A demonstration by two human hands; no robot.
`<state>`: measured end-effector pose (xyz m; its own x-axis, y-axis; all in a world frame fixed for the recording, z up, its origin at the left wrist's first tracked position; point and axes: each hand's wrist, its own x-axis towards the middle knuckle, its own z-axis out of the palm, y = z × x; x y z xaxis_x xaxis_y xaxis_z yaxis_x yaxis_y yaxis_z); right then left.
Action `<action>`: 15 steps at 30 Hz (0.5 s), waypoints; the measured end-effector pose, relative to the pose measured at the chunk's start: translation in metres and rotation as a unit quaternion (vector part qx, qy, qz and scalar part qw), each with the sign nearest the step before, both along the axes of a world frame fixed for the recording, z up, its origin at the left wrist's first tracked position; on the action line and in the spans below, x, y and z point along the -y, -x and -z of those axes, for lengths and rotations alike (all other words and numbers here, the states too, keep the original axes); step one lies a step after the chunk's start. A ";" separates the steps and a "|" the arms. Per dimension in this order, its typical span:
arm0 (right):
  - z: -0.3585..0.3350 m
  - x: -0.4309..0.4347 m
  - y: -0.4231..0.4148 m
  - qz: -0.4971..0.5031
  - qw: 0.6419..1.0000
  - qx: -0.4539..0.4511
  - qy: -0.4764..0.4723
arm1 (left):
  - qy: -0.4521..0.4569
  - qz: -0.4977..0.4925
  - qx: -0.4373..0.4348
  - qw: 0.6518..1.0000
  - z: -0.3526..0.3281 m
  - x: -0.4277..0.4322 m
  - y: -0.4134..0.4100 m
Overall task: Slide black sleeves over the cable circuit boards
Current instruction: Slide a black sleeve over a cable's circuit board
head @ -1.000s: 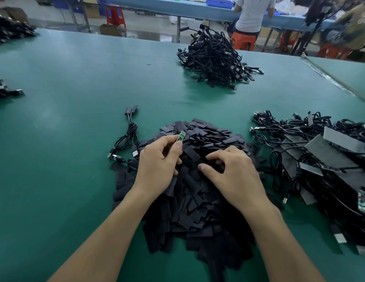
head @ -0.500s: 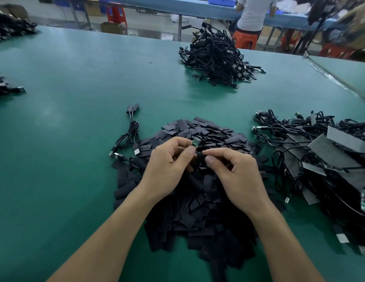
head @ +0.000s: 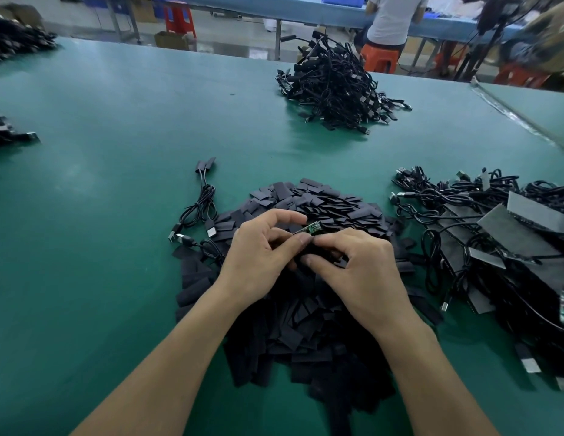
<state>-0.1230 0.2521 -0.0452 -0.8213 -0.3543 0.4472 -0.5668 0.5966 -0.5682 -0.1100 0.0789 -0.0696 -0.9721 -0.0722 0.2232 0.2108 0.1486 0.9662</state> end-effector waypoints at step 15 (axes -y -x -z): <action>-0.001 -0.002 -0.001 0.025 0.999 0.020 -0.022 | -0.014 -0.042 -0.002 0.999 -0.002 -0.001 0.001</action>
